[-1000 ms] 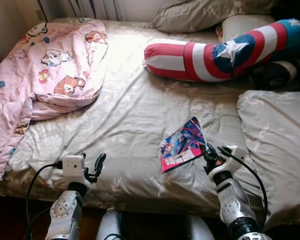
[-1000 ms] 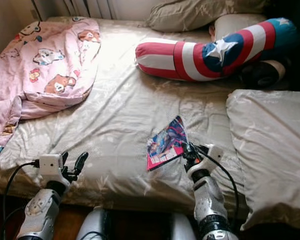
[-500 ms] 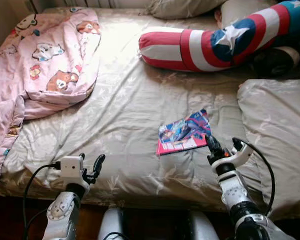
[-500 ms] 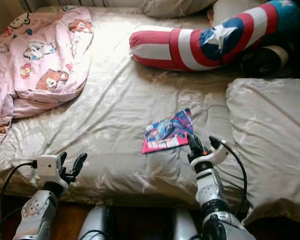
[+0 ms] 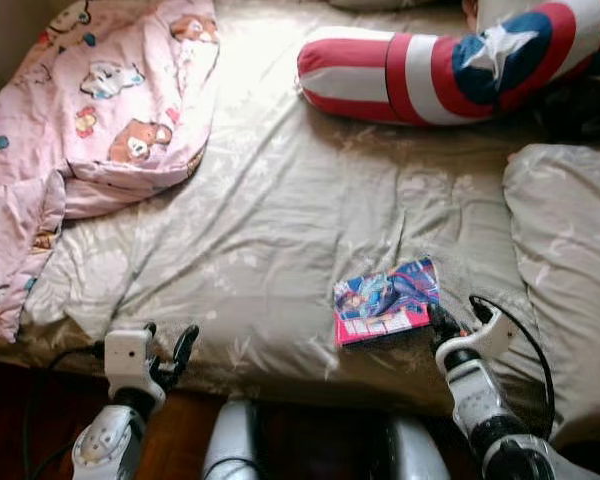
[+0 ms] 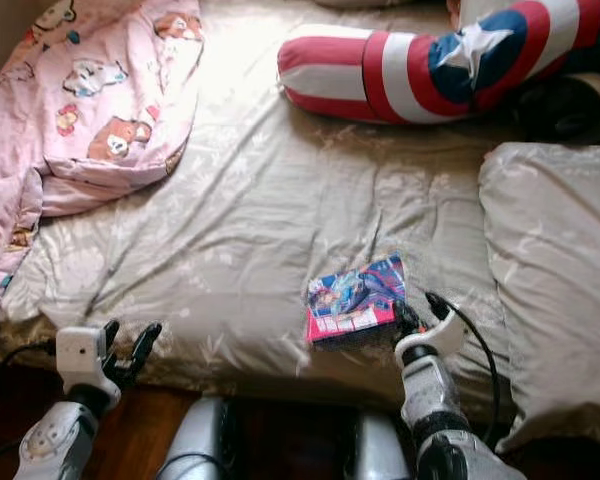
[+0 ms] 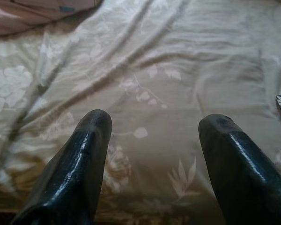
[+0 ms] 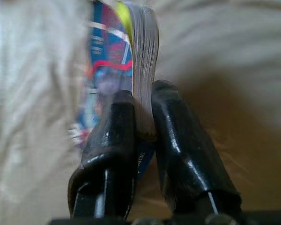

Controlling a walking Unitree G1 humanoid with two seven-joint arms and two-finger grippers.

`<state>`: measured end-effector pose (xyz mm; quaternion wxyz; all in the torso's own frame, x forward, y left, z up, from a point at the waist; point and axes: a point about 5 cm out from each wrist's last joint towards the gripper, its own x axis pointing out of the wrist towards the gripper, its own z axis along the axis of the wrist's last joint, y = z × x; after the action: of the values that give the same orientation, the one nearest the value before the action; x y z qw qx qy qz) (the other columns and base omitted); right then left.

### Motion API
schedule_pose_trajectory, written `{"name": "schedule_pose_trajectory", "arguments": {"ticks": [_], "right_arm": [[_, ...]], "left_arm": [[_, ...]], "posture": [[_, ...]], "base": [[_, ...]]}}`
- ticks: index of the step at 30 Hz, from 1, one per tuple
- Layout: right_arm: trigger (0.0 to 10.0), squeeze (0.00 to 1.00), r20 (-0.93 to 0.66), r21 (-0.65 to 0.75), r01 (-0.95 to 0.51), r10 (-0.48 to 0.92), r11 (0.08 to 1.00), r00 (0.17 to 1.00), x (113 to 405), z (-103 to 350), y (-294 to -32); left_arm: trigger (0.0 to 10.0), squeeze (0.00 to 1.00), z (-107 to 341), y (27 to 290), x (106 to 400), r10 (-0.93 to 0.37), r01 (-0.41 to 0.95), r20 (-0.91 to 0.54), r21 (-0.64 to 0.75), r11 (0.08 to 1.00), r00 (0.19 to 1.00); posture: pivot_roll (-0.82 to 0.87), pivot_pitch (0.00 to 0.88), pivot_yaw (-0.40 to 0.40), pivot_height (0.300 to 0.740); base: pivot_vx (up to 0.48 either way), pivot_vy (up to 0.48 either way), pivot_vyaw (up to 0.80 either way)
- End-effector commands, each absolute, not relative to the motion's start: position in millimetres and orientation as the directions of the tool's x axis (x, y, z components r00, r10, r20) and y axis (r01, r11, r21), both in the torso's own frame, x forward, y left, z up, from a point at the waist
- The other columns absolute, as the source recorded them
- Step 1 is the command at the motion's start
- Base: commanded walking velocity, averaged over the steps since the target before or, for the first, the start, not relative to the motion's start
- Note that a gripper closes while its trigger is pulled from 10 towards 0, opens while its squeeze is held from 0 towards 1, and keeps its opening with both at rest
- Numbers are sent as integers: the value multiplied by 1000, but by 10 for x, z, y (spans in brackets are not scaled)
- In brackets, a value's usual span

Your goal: Clean up the room

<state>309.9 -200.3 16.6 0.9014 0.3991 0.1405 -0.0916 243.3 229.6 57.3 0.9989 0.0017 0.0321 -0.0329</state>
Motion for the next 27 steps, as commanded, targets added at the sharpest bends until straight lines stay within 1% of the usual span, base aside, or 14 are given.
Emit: {"name": "schedule_pose_trajectory", "arguments": {"ticks": [1,5,8,10,12,15,21,27], "right_arm": [[10000,0,-405,634,367,-111,681,907,2974,31,-2059],[10000,0,-437,604,419,-157,679,885,2931,-6,-2110],[10000,0,-446,603,449,-189,659,875,2919,-13,-2135],[10000,0,-464,608,486,-215,628,859,2897,-34,-2152],[10000,0,-466,613,495,-225,615,856,2889,-39,-2158],[10000,0,-486,638,532,-244,557,839,2870,-63,-2159],[10000,0,-510,633,553,-246,542,824,2863,-89,-2097],[10000,0,-525,634,569,-250,524,814,2838,-115,-2092]], "left_arm": [[10000,0,529,2334,2327,-65,66,-103,3,998,993],[10000,0,527,2325,2321,-67,68,-113,3,998,991],[10000,0,535,2324,2322,-67,67,-115,3,998,991],[10000,0,543,2320,2309,-67,68,-117,3,998,991],[10000,0,547,2315,2298,-67,68,-117,3,998,991],[10000,0,535,2312,2269,-65,66,-125,2,998,990],[10000,0,531,2334,2211,-57,58,-142,4,998,988],[10000,0,532,2319,2213,-57,58,-150,2,998,987]], "posture": [[158,370,67,648],[164,381,66,648],[160,384,64,648],[161,391,62,648],[163,392,62,648],[168,401,59,648],[174,410,59,648],[175,413,58,648]], "base": [[0,0,0],[0,0,0],[0,0,0],[0,0,0],[0,0,0],[0,0,0],[0,0,0],[0,0,0]]}}
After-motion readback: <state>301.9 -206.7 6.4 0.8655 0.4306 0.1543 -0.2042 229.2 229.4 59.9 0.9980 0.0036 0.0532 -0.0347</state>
